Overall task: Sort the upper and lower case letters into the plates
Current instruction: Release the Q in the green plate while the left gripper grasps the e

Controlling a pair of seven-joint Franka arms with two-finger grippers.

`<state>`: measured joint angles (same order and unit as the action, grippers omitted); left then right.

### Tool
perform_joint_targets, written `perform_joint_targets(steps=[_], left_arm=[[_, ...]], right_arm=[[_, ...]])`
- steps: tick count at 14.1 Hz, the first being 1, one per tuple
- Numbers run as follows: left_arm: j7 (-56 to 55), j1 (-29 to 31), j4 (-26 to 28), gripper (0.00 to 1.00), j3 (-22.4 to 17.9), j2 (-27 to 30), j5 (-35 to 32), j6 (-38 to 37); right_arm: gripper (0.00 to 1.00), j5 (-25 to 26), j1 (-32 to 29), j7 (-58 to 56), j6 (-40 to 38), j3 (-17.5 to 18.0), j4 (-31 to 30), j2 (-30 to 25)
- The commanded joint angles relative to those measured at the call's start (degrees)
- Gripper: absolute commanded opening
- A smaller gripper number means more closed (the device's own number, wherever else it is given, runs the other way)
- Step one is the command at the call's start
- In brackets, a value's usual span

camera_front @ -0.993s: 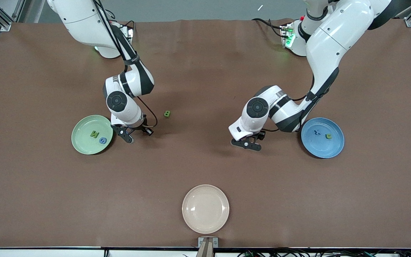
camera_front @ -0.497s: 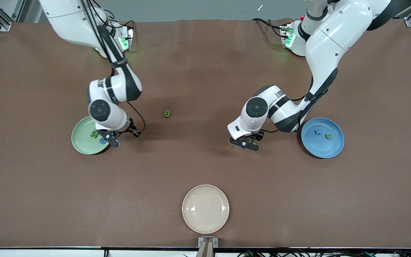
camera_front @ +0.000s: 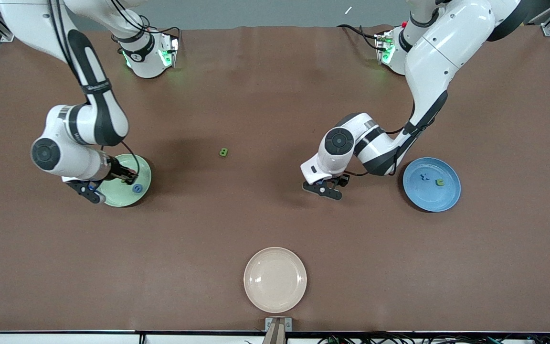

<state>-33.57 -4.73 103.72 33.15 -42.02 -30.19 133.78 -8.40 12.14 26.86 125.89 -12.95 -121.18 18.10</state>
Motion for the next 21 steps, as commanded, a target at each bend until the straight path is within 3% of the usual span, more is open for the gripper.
perform_joint_targets(steps=[1, 12, 21], left_arm=[[0.6, -0.1, 0.3, 0.76, 0.0, -0.3, 0.0, 0.3], [0.0, -0.1, 0.5, 0.5, 0.0, -0.7, 0.0, 0.2], [-0.6, -0.2, 0.0, 0.19, -0.1, -1.0, 0.0, 0.2]], right_arm=[[0.05, 0.1, -2.9, -2.5, 0.7, 1.1, -1.1, 0.3], [0.05, -2.3, -0.8, -2.5, 2.9, 2.5, -1.0, 5.9], [0.1, -2.7, -0.5, -2.1, 3.4, 2.6, -1.0, 7.2]])
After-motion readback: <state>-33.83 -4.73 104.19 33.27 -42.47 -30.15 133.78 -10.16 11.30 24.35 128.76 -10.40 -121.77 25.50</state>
